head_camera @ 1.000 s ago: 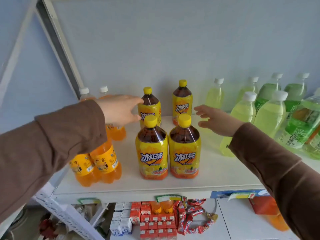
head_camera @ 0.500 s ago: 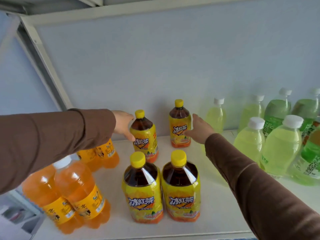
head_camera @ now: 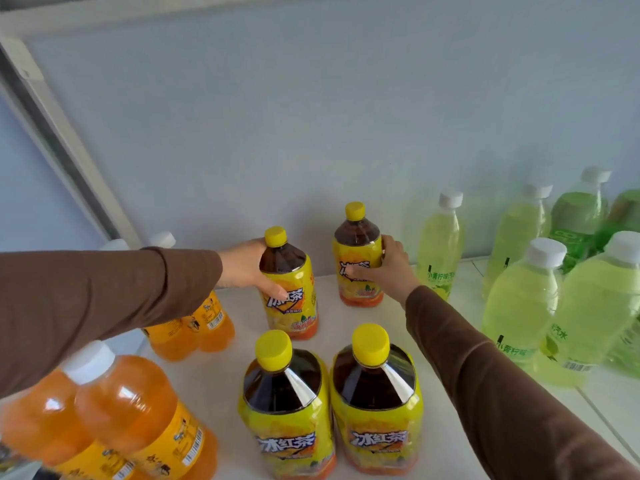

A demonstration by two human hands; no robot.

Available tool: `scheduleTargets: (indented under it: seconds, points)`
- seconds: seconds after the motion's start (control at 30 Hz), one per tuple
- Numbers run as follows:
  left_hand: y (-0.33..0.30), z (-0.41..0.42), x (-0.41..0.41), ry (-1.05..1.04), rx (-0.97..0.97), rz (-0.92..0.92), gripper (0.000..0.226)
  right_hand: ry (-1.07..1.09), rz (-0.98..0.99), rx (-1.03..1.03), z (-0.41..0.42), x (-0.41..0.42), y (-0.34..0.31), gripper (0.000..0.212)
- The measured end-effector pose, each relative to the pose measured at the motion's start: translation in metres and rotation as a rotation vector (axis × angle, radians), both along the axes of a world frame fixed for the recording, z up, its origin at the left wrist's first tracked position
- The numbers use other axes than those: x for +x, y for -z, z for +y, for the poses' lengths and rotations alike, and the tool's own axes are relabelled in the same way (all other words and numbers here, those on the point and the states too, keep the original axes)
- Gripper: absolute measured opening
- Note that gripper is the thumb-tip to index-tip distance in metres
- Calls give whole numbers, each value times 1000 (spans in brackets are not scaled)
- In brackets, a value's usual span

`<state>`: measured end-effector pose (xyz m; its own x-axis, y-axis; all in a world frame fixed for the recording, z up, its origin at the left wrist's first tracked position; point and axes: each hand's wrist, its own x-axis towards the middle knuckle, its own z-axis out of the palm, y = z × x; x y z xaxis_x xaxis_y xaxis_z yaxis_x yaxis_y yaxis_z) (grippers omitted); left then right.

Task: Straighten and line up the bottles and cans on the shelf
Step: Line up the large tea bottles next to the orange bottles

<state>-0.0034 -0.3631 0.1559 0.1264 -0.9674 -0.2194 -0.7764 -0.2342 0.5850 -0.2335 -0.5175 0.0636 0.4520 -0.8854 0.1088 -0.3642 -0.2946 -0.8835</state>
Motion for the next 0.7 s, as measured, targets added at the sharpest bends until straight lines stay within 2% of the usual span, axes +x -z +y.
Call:
scheduleTargets:
  seconds: [0.13, 0.27, 0.33, 0.4, 0.43, 0.6, 0.7]
  points:
    - [2, -1, 4, -24, -24, 2, 88, -87, -199, 124, 1, 1, 7, 72]
    - [-10, -5, 2, -7, -13, 18, 99, -68, -373, 259, 4, 0, 3, 61]
    - [-20, -7, 4, -37, 26, 70, 92, -76, -426, 348, 5, -2, 0, 58]
    - [-30, -8, 9, -74, 84, 124, 69, -115, -444, 398, 9, -6, -7, 53]
    - [-35, -7, 10, -95, 106, 150, 64, -138, -447, 409, 12, -9, -12, 49]
    - [-52, -6, 13, -101, 181, 198, 97, -201, -397, 490, 20, -15, -25, 45]
    - [-53, -3, 10, -97, 182, 206, 94, -209, -374, 494, 25, -15, -25, 45]
